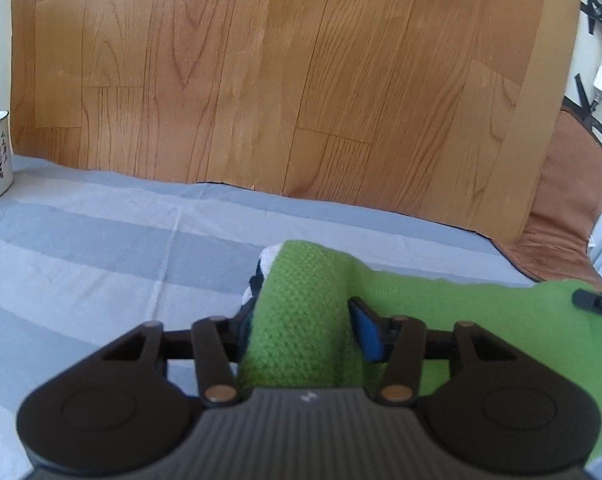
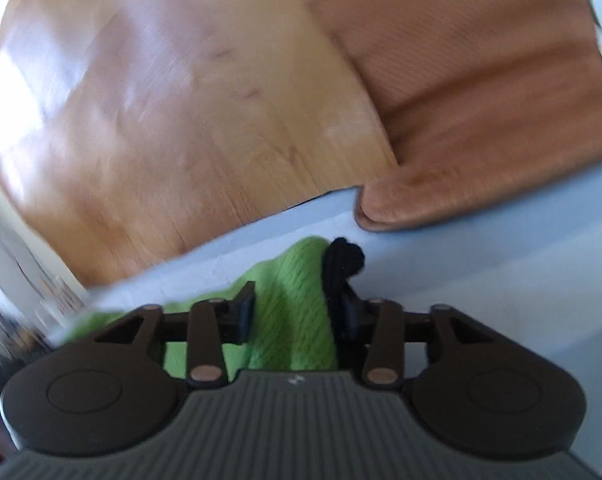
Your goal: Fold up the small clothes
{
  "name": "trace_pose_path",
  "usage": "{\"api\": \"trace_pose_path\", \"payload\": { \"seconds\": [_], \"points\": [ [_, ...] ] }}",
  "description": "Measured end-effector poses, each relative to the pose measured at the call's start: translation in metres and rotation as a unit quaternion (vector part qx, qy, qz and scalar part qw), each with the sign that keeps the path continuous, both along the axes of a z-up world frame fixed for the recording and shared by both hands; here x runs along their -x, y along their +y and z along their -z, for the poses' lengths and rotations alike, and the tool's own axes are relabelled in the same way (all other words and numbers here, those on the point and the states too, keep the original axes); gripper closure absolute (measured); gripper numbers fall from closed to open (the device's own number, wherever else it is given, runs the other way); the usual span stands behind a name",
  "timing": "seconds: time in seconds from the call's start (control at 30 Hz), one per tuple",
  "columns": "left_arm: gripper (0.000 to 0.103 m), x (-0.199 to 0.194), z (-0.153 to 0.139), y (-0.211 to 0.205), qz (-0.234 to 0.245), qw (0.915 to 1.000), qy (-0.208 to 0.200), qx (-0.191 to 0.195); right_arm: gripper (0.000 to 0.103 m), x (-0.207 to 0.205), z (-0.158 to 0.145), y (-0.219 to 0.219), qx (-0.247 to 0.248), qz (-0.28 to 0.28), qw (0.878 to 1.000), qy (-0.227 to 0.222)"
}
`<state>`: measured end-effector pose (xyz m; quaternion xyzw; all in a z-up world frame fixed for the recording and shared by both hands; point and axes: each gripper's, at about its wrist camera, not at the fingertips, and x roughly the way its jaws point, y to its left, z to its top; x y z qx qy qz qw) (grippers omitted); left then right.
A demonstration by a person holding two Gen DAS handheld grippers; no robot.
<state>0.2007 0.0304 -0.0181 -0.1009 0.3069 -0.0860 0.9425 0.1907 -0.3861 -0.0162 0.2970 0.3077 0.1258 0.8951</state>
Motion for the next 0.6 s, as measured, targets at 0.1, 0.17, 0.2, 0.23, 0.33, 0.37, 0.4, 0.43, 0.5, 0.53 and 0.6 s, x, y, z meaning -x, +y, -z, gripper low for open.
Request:
{"api": "trace_pose_path", "payload": {
  "seconds": [0.1, 0.17, 0.2, 0.23, 0.33, 0.37, 0.4, 0.43, 0.5, 0.53, 0.6],
  "points": [
    [0.056, 0.014, -0.016, 0.016, -0.019, 0.9995, -0.022, 0.016, 0.04, 0.022, -0.007, -0.023, -0.043, 0.024, 0.999, 0.0],
    [0.064, 0.022, -0.03, 0.029, -0.044, 0.9973, -0.032, 0.049, 0.04, 0.036, -0.008, -0.033, -0.072, 0.022, 0.997, 0.008],
    [0.076, 0.023, -0.036, 0.031, -0.044, 0.9965, -0.03, 0.064, 0.039, 0.042, -0.007, -0.036, -0.085, 0.018, 0.996, 0.013],
    [0.081, 0.022, -0.042, 0.03, -0.036, 0.9959, -0.027, 0.079, 0.039, 0.05, -0.007, -0.037, -0.094, 0.019, 0.995, 0.02],
    [0.088, 0.018, -0.051, 0.008, 0.024, 0.9936, -0.02, 0.109, 0.039, 0.066, -0.001, -0.034, -0.103, 0.02, 0.994, 0.041],
    [0.089, 0.015, -0.051, -0.003, 0.049, 0.9924, -0.016, 0.112, 0.039, 0.065, 0.0, -0.029, -0.103, 0.019, 0.993, 0.047],
    [0.092, 0.012, -0.05, -0.015, 0.068, 0.9912, -0.011, 0.113, 0.04, 0.067, 0.002, -0.026, -0.098, 0.016, 0.994, 0.047],
    [0.093, 0.009, -0.047, -0.026, 0.086, 0.99, -0.003, 0.112, 0.04, 0.07, 0.003, -0.021, -0.086, 0.017, 0.995, 0.038],
    [0.098, 0.003, -0.035, -0.046, 0.113, 0.9877, 0.016, 0.107, 0.04, 0.068, 0.003, -0.01, -0.058, 0.014, 0.998, 0.026],
    [0.099, -0.001, -0.028, -0.054, 0.121, 0.9867, 0.029, 0.104, 0.039, 0.066, 0.003, -0.004, -0.046, 0.012, 0.999, 0.024],
    [0.1, -0.009, -0.012, -0.066, 0.132, 0.984, 0.056, 0.106, 0.049, 0.062, 0.004, 0.008, -0.032, -0.003, 0.999, 0.03]
  ]
}}
